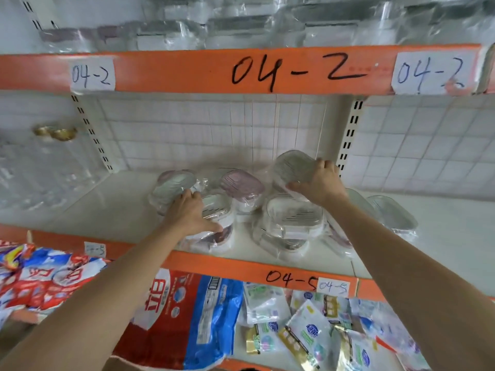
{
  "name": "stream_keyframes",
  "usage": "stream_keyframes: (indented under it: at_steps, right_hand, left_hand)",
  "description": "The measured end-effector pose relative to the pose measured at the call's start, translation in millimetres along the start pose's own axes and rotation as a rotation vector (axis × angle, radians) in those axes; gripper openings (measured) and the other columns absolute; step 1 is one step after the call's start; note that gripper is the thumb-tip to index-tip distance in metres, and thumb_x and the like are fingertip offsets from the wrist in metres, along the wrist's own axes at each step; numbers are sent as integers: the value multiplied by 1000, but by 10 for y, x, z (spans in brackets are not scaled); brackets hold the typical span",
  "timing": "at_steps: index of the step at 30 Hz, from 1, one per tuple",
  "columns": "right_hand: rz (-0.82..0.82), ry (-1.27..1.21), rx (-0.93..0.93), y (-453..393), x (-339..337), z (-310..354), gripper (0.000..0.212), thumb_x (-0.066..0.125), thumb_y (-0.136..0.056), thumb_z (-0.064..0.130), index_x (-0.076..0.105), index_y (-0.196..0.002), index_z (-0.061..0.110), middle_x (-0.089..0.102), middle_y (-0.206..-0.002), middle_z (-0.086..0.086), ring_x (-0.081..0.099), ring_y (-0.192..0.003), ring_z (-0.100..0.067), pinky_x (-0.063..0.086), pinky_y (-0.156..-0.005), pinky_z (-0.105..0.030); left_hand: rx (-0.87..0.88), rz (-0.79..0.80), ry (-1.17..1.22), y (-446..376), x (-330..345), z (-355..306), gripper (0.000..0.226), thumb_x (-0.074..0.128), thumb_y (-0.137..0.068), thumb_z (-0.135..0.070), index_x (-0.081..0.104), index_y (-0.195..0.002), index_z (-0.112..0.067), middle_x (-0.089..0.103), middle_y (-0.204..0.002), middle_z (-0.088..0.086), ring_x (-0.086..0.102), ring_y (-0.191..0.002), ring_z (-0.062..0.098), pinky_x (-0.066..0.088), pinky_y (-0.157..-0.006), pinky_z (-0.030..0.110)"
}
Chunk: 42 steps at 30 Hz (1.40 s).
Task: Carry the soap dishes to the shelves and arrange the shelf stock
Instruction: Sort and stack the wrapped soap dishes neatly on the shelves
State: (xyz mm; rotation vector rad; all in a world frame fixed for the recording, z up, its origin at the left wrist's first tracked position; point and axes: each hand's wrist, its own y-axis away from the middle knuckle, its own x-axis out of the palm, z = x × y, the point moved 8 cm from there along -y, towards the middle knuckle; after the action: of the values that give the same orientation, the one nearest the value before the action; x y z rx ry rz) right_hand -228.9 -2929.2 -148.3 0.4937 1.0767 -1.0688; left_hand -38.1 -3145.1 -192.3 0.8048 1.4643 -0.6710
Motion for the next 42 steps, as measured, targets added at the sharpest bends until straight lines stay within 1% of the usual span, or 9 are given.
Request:
stream_keyframes:
  at_steps: [5,10,14,18,23,28,33,38,42]
  right_hand:
    - [-18,27,20,-312,85,6,103,65,-76,62,19,-145,2,30,-144,-17,28,-134,-32,32,-110,-42]
    - [134,138,38,-442,298,-19,107,60,-74,70,18,-145,2,28,-145,-18,26,-135,-34,28,-112,-44]
    - [126,119,33,-399,297,4,109,61,-73,69,14,-146,4,24,-147,-16,24,-137,-33,25,-113,-43]
    - [48,166,-81,-243,129,157,93,58,-83,60,18,-147,6,22,-152,-11,22,-140,-28,22,-115,-39]
    - [0,292,-277,92,60,396,68,54,-91,47,32,-142,7,37,-145,-10,33,-134,-26,30,-109,-38]
    - [189,343,-356,474,170,567,60,55,-92,40,35,-141,11,40,-140,-7,33,-132,-23,37,-103,-38]
    - [374,403,-425,910,52,823,56,53,-93,39,38,-139,10,39,-142,-7,34,-133,-23,39,-104,-42]
    - [533,378,-469,1352,-239,1122,55,53,-93,37,39,-138,9,42,-138,-9,38,-129,-25,40,-102,-40]
    - [586,339,-496,1690,-528,1381,51,57,-91,38,45,-132,10,48,-129,-9,47,-118,-25,44,-95,-39]
  left_hand:
    - [29,33,-30,-160,20,0,115,73,-65,-67,26,-146,-2,28,-151,17,27,-141,30,28,-111,39]
    - [18,66,-50,-182,24,-20,111,72,-68,-65,25,-146,-1,29,-149,17,27,-140,30,28,-110,36]
    - [3,67,-70,-175,31,-35,107,70,-71,-64,26,-143,2,30,-146,17,26,-139,30,27,-110,35]
    - [9,49,-90,-130,12,-46,109,69,-73,-64,23,-145,3,27,-149,17,23,-141,30,23,-113,35]
    - [106,-61,-129,-26,-86,-136,105,65,-72,-68,29,-142,0,36,-144,14,35,-134,28,28,-110,35]
    - [226,-81,-58,196,-210,-287,83,63,-80,-61,40,-135,-2,43,-139,11,43,-126,26,38,-105,39]
    - [296,95,-34,529,-304,-323,60,56,-89,-46,47,-128,-1,49,-130,12,47,-121,27,43,-98,36]
    - [325,288,-96,864,-575,-322,27,64,-86,-34,57,-90,-8,55,-102,8,53,-88,21,45,-74,32]
    - [325,307,-46,1231,-937,-291,39,66,-83,-29,39,-60,-13,42,-65,-1,44,-62,17,37,-59,30]
